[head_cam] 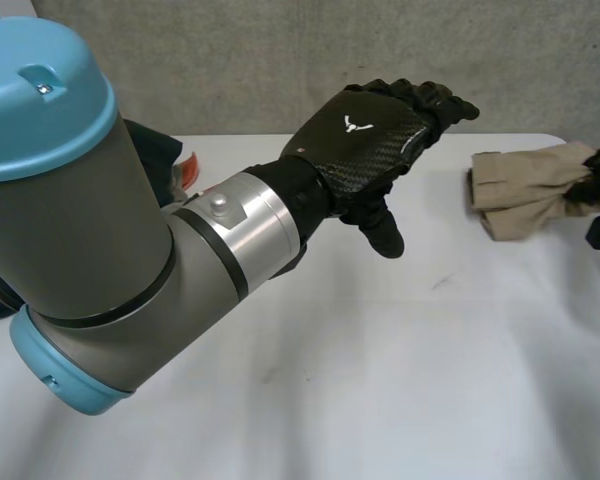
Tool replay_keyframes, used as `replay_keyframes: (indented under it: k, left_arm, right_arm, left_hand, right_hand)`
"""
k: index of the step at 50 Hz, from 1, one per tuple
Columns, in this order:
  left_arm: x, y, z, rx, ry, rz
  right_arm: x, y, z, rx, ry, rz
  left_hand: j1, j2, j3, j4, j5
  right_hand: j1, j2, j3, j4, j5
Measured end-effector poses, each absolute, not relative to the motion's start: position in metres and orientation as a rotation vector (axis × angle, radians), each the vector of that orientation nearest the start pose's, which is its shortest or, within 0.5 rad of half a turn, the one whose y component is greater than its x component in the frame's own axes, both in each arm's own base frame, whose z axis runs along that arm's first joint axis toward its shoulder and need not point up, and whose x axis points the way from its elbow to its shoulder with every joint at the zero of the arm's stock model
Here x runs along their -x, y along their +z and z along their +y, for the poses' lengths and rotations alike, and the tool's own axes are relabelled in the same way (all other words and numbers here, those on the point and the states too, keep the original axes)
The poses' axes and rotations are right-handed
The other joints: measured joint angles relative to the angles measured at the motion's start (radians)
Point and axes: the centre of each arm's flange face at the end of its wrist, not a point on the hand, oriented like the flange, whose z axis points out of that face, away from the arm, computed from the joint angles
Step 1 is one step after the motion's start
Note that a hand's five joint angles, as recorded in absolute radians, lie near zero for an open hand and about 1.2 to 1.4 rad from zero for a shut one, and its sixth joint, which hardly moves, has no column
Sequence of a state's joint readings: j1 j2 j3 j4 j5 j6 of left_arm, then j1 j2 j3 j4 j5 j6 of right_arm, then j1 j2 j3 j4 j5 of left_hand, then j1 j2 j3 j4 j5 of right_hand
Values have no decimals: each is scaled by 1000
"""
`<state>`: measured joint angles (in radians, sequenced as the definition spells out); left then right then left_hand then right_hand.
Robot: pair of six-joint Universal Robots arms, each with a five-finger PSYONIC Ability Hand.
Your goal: Fold the laundry.
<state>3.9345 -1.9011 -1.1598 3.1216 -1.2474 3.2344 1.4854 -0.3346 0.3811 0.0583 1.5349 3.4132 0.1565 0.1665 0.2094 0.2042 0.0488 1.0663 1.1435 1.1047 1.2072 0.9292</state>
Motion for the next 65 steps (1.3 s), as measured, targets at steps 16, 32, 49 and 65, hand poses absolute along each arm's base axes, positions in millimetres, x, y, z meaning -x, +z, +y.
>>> replay_keyframes:
  k: [16,32,49,65]
  left_arm:
    - [389,317,-154,1033,1639,-1453]
    - [391,316,-147,1042,1625,-1445]
    - [371,335,-177,932,1781,-1509]
    - [208,287,-406,667,2396,-2041]
  right_arm:
    - [-15,122,-551,-405,-2044,2214]
    - [31,137,-550,-447,-2165,2287]
    - [-21,251,-497,234,-2655,2360]
    - [-156,218,-344,1241,-2219,1967]
  left_hand:
    - [0,0,0,0,0]
    - [0,0,0,0,0]
    - [0,0,0,0,0]
    - [0,0,0,0,0]
  right_hand:
    - [0,0,0,0,0]
    - [-834,-930,-895,-995,-885]
    - [-834,-930,-895,-995,-886]
    - [-834,-930,-895,-995,-886]
